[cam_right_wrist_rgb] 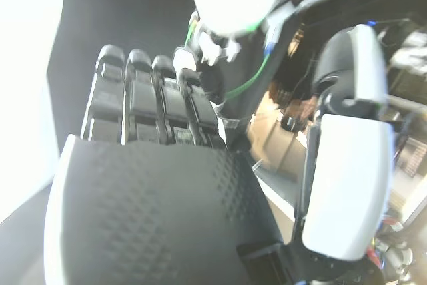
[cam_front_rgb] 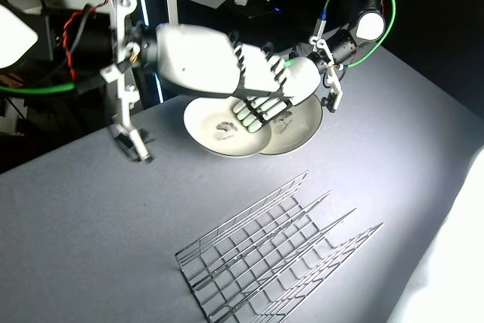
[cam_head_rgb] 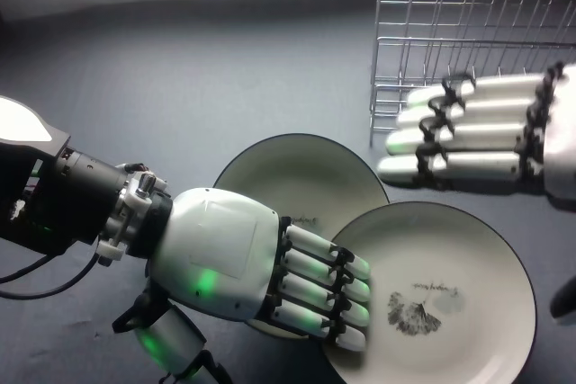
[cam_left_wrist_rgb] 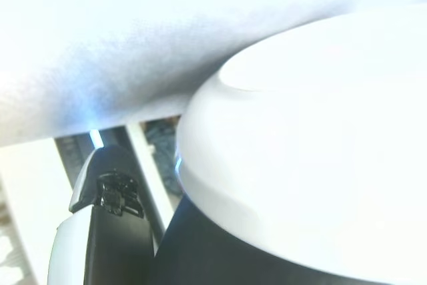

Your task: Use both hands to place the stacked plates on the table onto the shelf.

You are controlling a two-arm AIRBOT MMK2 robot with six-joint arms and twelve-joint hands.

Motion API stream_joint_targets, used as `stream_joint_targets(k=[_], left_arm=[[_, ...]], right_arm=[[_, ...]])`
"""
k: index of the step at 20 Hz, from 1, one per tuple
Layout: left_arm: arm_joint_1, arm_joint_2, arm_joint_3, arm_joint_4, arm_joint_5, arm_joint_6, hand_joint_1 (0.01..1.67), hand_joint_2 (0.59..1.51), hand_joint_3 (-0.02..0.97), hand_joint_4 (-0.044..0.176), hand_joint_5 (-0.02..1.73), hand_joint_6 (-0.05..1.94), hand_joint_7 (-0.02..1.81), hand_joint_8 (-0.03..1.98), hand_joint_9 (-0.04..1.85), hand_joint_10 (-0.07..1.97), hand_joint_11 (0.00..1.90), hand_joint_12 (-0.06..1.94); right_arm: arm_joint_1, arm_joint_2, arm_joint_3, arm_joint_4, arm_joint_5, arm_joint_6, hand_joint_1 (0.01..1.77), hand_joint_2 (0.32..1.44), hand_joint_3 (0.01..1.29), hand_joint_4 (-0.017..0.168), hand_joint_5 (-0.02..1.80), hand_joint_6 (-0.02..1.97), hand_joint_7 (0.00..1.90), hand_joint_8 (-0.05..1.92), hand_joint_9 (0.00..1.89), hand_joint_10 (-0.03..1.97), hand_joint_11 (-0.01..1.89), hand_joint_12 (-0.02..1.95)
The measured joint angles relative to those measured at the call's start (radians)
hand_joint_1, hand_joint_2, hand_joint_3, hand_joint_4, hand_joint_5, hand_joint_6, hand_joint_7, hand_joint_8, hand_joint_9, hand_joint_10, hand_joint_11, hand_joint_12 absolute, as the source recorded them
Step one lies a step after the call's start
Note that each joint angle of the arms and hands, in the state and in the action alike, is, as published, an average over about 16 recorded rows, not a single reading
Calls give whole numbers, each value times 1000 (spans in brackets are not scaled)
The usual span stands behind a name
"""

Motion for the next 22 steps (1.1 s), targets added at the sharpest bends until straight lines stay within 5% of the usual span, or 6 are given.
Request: stream_joint_targets(k=[7,22], left_arm=[[10,-8,19,-17,-20,-20,14,1206,9,-4,69,-4,55,-9,68,-17,22,118],[20,11,79,-40,-49,-68,14,1203,9,3,35,-16,16,-12,37,-13,16,78]], right_arm=[[-27,-15,20,-24,-34,19,958,769,18,1,18,19,12,12,18,12,19,60],[-26,-21,25,-14,-7,24,938,766,18,0,13,19,13,11,13,12,13,173]])
